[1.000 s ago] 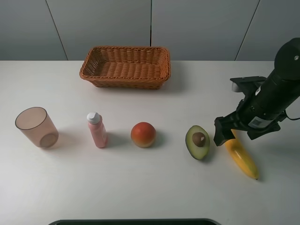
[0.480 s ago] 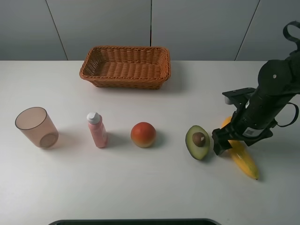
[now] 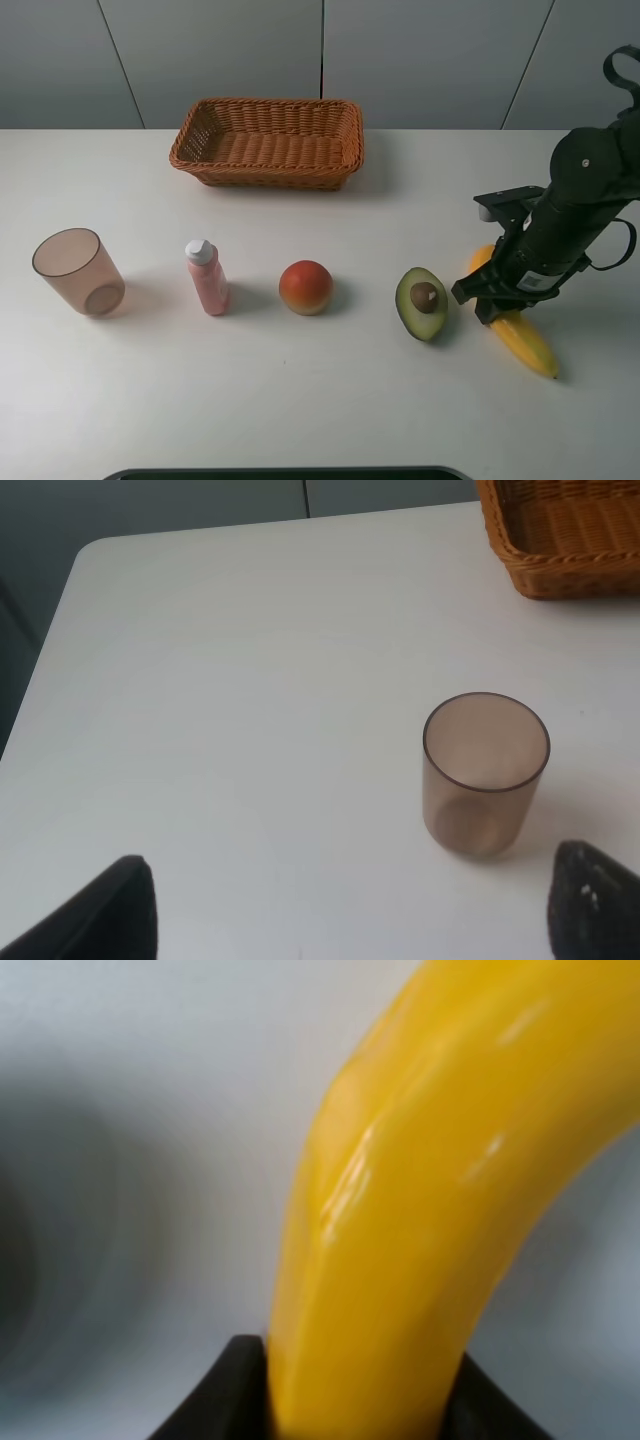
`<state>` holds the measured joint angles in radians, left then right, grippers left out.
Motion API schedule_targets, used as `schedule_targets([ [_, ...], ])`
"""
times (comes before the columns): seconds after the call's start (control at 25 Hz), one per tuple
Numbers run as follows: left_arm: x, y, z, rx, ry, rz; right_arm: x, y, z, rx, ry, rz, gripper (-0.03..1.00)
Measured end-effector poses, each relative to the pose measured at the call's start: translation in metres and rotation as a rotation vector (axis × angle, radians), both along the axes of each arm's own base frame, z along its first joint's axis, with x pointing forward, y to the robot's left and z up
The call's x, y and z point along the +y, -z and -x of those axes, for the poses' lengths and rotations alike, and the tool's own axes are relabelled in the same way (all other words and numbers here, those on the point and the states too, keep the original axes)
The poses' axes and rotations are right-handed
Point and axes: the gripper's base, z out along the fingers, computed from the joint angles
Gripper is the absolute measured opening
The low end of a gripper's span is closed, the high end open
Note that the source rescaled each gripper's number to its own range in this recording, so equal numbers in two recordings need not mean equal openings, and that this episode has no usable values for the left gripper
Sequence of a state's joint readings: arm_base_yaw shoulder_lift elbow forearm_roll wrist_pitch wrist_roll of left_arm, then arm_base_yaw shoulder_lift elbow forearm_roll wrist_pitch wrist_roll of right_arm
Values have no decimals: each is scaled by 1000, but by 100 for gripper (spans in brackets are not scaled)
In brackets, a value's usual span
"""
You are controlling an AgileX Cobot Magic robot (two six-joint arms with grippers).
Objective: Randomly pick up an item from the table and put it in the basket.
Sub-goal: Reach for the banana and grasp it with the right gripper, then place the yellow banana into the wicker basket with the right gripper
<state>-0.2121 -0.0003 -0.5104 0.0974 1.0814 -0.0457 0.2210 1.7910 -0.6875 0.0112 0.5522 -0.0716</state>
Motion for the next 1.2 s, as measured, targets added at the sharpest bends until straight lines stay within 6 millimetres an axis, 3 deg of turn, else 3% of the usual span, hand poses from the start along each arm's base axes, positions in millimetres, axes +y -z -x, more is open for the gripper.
schedule_targets([
  [0.32, 0, 0, 0, 0, 0, 0, -1, -1, 0, 17, -10, 10, 1],
  [0.44, 0, 0, 0, 0, 0, 0, 1, -15, -11, 11, -27, 20, 1],
  [0.56, 0, 0, 0, 0, 0, 0, 3, -50, -32, -92, -61, 29, 1],
  [0.72, 0, 0, 0, 0, 0, 0, 11, -117, -69, -342, -136, -1, 1],
  [0.92, 0, 0, 0, 0, 0, 0, 42, -195, -107, -643, -343, -29, 1],
  [1.08, 0, 0, 0, 0, 0, 0, 88, -230, -126, -895, -591, 17, 1],
  [1.2, 0, 0, 0, 0, 0, 0, 127, -232, -140, -1012, -746, 55, 1],
])
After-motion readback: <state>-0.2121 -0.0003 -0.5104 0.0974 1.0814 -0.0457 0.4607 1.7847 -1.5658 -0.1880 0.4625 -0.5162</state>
